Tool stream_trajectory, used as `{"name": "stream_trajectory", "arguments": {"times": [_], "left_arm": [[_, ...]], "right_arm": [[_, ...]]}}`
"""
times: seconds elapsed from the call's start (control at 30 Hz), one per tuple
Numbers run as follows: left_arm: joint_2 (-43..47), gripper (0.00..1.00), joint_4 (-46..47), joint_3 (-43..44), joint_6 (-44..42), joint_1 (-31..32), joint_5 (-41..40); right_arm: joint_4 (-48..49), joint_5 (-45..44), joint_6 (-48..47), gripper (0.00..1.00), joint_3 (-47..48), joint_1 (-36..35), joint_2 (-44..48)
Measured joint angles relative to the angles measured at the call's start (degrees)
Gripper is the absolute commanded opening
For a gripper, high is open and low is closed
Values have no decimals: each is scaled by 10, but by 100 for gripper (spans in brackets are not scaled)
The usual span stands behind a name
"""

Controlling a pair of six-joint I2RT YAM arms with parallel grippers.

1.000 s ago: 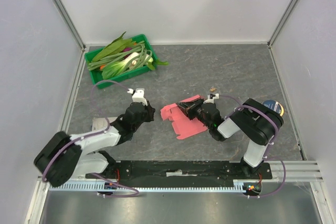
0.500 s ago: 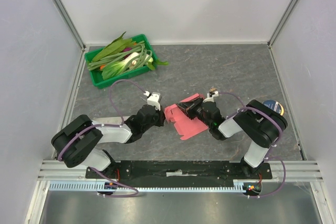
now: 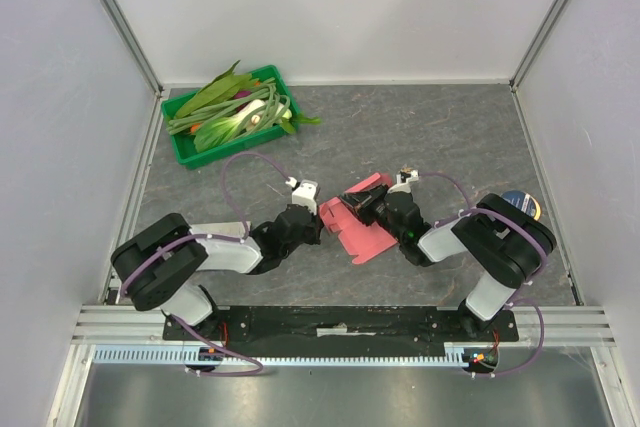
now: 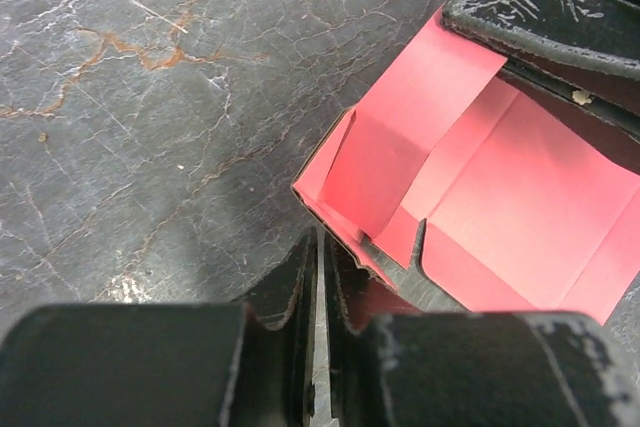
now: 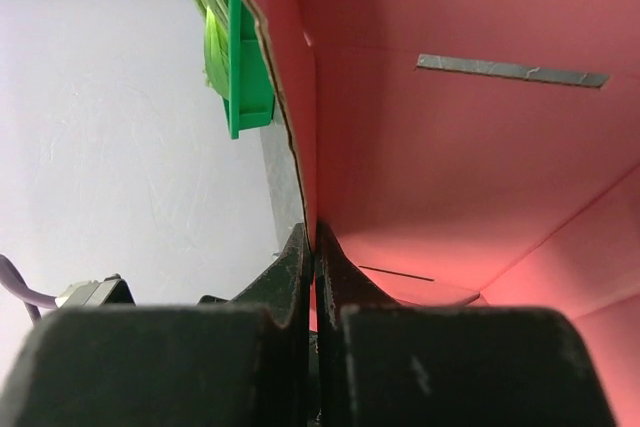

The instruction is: Fold the paper box

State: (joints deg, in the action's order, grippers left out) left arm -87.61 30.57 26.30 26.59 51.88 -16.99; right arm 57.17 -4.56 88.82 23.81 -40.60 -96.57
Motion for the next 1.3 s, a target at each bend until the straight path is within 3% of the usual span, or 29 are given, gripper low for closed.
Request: {"name": "stream_trajectory", "arguments": {"times": [0.2,0.27,0.33,0.57,0.87,0.97,1.0,1.1,1.3], "left_arm": [[30,43,-22,-7,12,-6,0],[66,46,-26,-23,28,-11,9],[96,58,-24,-35,37,-12,17],[173,66,-14,-74,58,-12,51],[117,41,-62,-36,57,-12,14],[89,25,-69,-25,52,-12,-11],[79,14,-69,-21,47,-12,-24],[74,4,-68,-19,32,-12,-55],[82,2,-60,-19,-35,-11,-86]], "right_arm": [[9,0,0,0,0,0,0],[12,1,1,0,0,0,0],[12,2,1,0,0,0,0],[18,18,6,0,1,-2,-7],[32,26,18,0,10,-2,-28],[31,28,18,0,14,-2,-29],[31,30,18,0,16,-2,-30],[28,35,17,0,20,-1,-30],[-33,66,-17,0,59,11,-20]]}}
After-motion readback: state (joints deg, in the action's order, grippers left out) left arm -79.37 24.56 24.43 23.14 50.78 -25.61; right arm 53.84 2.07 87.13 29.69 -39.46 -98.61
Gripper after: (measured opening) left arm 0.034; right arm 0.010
